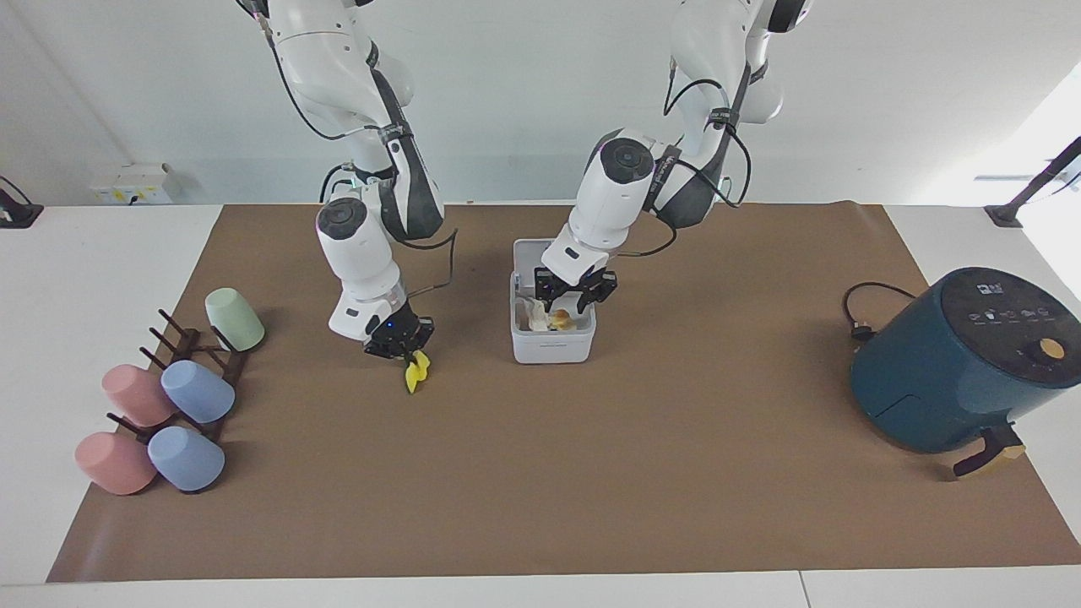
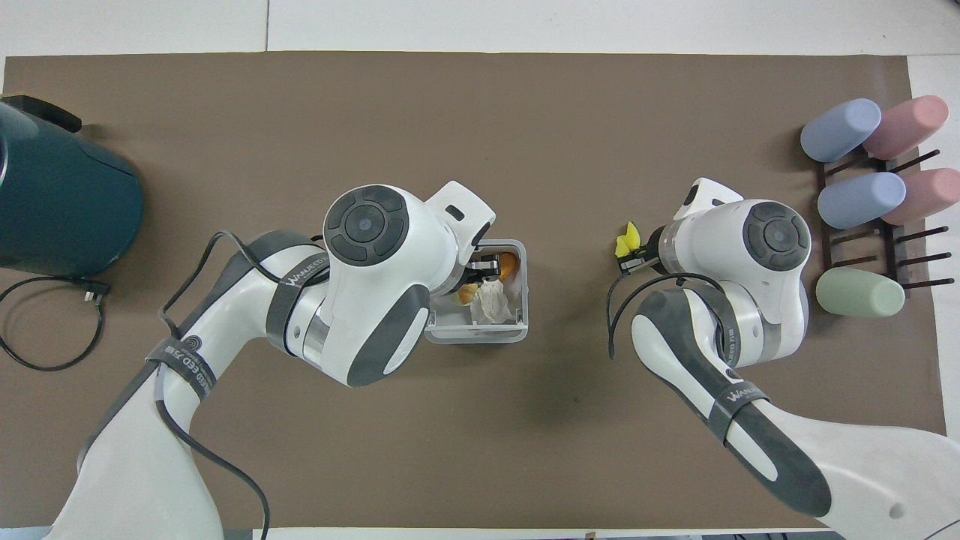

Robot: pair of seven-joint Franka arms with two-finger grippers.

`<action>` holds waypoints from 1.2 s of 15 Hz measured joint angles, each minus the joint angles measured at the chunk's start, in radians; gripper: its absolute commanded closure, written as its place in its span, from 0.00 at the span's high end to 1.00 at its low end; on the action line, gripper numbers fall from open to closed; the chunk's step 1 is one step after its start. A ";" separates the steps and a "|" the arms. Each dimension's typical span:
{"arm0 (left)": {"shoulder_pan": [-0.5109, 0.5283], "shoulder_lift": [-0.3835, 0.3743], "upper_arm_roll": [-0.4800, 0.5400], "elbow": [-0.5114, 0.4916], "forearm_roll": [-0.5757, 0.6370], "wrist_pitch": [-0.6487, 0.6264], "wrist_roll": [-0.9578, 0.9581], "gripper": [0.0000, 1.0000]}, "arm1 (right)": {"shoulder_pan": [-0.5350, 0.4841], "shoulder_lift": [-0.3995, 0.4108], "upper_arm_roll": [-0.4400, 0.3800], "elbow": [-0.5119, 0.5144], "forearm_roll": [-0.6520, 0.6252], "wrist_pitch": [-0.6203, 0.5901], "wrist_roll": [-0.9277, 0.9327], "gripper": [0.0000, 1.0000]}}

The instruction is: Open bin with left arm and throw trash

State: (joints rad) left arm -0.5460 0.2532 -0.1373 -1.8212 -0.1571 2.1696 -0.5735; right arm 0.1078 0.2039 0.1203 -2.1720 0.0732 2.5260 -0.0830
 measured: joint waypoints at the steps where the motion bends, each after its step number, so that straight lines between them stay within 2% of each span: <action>1: 0.000 -0.003 0.000 0.000 0.000 -0.001 0.000 1.00 | 0.004 -0.012 0.002 0.007 0.000 -0.001 0.041 0.00; 3: 0.001 -0.014 0.001 0.002 0.000 -0.013 0.000 1.00 | 0.019 -0.047 0.006 0.026 0.000 -0.033 0.118 0.00; 5: 0.010 -0.040 0.014 0.018 0.000 -0.058 0.000 1.00 | 0.036 -0.085 0.009 0.071 0.000 -0.126 0.198 0.00; 7: 0.067 -0.076 0.024 0.051 0.000 -0.120 0.008 1.00 | 0.068 -0.107 0.010 0.147 0.000 -0.240 0.302 0.00; 9: 0.162 -0.115 0.031 0.080 0.000 -0.177 0.055 1.00 | 0.117 -0.109 0.011 0.204 0.002 -0.296 0.448 0.00; 13: 0.371 -0.180 0.042 0.089 0.000 -0.288 0.287 1.00 | 0.247 -0.095 0.015 0.221 0.006 -0.266 0.755 0.00; 16: 0.522 -0.209 0.047 0.100 0.009 -0.392 0.500 1.00 | 0.318 -0.088 0.018 0.221 0.088 -0.227 0.810 0.00; 18: 0.561 -0.215 0.048 0.164 0.061 -0.507 0.546 1.00 | 0.350 -0.087 0.018 0.218 0.134 -0.179 0.825 0.00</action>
State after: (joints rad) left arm 0.0150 0.0383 -0.0897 -1.6574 -0.0965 1.6626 -0.0271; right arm 0.4581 0.1171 0.1385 -1.9544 0.2076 2.3474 0.7423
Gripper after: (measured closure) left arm 0.000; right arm 0.982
